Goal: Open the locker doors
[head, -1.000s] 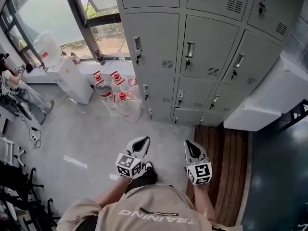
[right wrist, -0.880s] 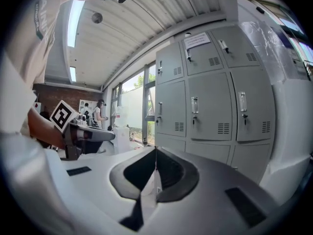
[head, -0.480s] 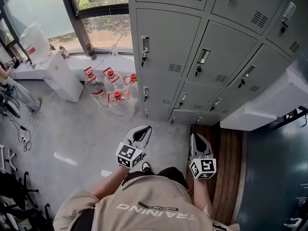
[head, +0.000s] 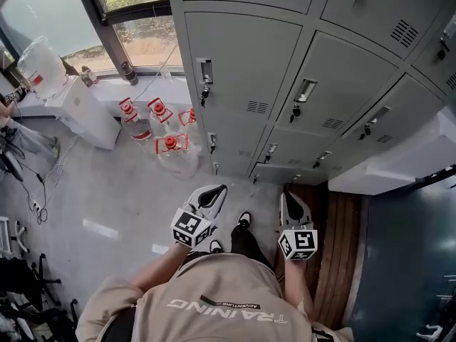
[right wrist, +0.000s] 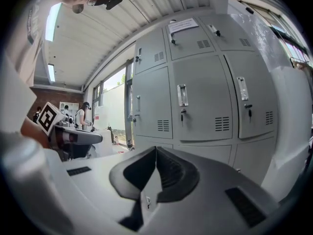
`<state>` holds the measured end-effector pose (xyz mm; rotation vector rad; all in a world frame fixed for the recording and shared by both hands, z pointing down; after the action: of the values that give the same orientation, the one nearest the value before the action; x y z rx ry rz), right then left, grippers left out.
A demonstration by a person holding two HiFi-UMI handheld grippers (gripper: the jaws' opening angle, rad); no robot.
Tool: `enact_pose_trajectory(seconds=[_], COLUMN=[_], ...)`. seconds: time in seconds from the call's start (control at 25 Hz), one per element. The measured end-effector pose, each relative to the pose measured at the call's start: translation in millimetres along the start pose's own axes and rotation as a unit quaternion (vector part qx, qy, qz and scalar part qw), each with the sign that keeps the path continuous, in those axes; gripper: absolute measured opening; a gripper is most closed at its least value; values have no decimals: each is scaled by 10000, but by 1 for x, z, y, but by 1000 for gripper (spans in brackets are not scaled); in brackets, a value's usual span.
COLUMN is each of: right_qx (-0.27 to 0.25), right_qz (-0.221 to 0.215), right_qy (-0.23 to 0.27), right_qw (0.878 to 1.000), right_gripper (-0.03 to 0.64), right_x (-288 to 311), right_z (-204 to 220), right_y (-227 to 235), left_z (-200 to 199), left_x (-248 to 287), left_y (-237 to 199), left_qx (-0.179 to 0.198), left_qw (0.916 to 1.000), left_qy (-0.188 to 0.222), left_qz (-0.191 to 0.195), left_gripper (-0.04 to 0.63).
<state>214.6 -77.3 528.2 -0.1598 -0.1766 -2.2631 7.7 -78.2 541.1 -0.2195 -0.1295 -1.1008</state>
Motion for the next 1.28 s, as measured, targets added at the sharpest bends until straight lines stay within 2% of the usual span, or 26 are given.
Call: enact_pose_trajectory(seconds=[0.24,0.44,0.72,0.88,1.08,1.16,1.28], right_qx=[-289,45,48,-2,-642,-478,-62], right_qz=[-304,-542,-643,-472,-174,-126,-187], right_qy=[55,-3,-659,-963,-1622,-1782,-1978], right_qw=[9991,9985,9957,9942,9845,9828,9800], right_gripper=[11,11,11,12,12,12,12], right_x=[54,89,136,160,200,213,227], right_z=[-10,2,59,89,151,173,203], right_y=[54,93,123,138,163,171,173], left_z=[-27,-41,-43,-49,-51,-47,-42], left_x=[64,110,140,151,154,151,140], left_y=[-16,-15,-26,-34,-35,-38,-48], left_qx=[108,-50,-286,-266,-371,-481,-429], left_qw=[9998,9999,9989,9987,9984,9977,9967], left_qy=[65,-11,70,105,18,-100,-237], left_qz=[-147,-127,-352,-433,-426,-468,-640], left_gripper=[7,7,7,6,7,7,7])
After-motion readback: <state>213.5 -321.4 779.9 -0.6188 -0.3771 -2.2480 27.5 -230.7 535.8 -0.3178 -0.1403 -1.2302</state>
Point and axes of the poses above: the fingertips, and each gripper's own axes: x forward along the fingers, y to its right, z out of its underside, the point moved 3 cm from there along -x, backward along the fingers, and after that the axes turned 13 degrees about -z, right-handed, at the moved point
